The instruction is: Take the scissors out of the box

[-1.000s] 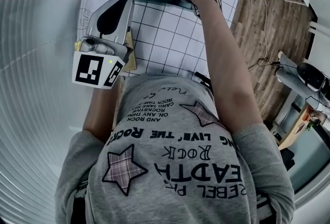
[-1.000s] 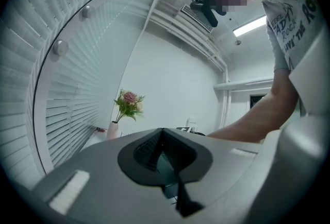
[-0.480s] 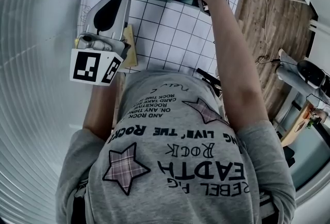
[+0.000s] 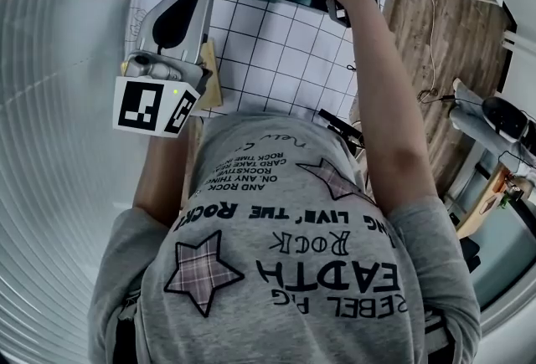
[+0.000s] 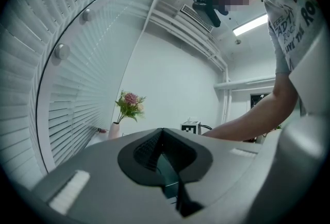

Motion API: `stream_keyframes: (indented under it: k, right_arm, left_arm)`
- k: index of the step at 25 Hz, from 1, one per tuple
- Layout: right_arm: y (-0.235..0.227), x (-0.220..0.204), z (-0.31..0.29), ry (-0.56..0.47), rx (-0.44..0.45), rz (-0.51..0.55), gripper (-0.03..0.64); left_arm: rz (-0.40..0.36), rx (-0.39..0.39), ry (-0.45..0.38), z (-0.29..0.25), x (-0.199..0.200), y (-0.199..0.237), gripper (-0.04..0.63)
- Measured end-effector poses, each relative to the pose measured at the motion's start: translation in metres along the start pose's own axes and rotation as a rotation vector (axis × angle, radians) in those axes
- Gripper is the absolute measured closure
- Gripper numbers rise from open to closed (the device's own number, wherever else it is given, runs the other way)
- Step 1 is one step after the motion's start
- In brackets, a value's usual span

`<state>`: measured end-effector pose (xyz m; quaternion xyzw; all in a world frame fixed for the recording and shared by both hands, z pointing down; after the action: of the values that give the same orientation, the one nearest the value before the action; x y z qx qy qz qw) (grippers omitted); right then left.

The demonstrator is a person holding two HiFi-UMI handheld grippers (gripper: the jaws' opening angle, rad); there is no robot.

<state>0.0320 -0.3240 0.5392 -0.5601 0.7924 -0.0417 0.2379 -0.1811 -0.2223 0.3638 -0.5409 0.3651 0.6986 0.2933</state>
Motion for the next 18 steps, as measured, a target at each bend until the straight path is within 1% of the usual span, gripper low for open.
stream_keyframes:
  k: [7,11,18]
  right_arm:
    - [0.002,-0.002,0.012,-0.004,0.03,-0.013,0.526]
    - [-0.003,-0.003,0.017,-0.045,0.051,-0.026,0.526]
    - [-0.003,-0.003,0.038,-0.096,0.054,-0.022,0.526]
  left_arm:
    - [-0.007,-0.008,-0.001,-0.001,0.003,-0.005,0.594]
    - [-0.015,-0.01,-0.005,0.0,0.006,-0.009,0.594]
    - [-0.027,-0.017,-0.01,0.001,0.01,-0.017,0.594]
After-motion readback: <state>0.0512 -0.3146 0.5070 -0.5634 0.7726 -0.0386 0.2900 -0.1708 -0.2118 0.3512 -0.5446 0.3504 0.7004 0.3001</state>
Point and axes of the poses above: the fingertips, and each gripper's own axes: z backward along the fingers, y to its left, x out of its top, the point moved 4 cm from there along z, backward along the fingers, and after that the axes turned 13 degrees about -y, right-handed, at the moved point
